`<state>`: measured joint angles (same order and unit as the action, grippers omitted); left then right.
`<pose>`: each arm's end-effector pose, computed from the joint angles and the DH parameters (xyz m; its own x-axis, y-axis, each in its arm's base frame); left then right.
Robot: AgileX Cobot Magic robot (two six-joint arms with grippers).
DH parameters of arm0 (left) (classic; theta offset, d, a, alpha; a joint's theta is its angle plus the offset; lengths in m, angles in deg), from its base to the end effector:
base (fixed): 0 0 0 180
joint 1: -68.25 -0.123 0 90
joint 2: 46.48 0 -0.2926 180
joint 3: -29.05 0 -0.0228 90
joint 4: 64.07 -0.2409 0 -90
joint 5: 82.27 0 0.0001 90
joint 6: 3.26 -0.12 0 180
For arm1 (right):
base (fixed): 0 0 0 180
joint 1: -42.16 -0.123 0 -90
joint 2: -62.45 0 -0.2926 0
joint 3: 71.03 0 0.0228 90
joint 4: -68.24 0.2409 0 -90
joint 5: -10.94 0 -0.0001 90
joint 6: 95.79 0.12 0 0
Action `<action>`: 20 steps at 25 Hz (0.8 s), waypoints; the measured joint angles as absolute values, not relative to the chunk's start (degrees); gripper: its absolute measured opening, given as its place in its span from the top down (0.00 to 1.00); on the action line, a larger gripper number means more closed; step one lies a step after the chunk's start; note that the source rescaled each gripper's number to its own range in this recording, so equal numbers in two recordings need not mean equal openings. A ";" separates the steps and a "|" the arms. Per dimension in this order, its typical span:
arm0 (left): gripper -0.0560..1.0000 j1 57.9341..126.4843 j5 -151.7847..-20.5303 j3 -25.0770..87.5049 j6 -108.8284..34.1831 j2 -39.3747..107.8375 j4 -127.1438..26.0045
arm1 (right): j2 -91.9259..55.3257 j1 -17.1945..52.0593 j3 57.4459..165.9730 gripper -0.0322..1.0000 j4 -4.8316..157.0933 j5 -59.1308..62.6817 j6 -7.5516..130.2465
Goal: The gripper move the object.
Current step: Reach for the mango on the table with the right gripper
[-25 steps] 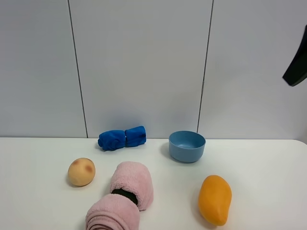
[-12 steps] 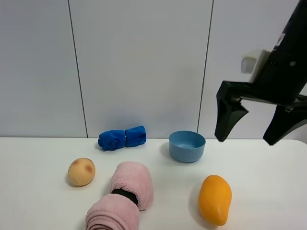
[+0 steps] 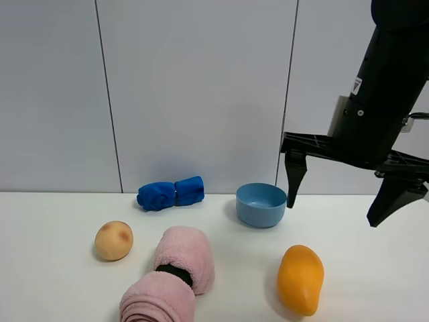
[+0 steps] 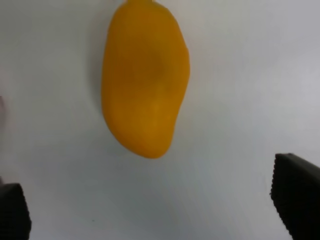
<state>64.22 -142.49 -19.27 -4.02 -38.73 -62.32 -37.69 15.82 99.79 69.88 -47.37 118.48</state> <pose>0.0050 -0.0028 0.2626 -0.4416 -0.0330 -0.8966 -0.0474 0.9988 -0.0134 0.2783 0.1411 0.2356 -0.9738 0.1598 -0.1617 0.1371 0.9802 0.1428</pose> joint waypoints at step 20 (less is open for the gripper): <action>0.00 64.22 -142.49 -19.27 -4.02 -38.73 -62.27 | -52.02 15.77 99.16 0.09 68.90 -37.76 120.45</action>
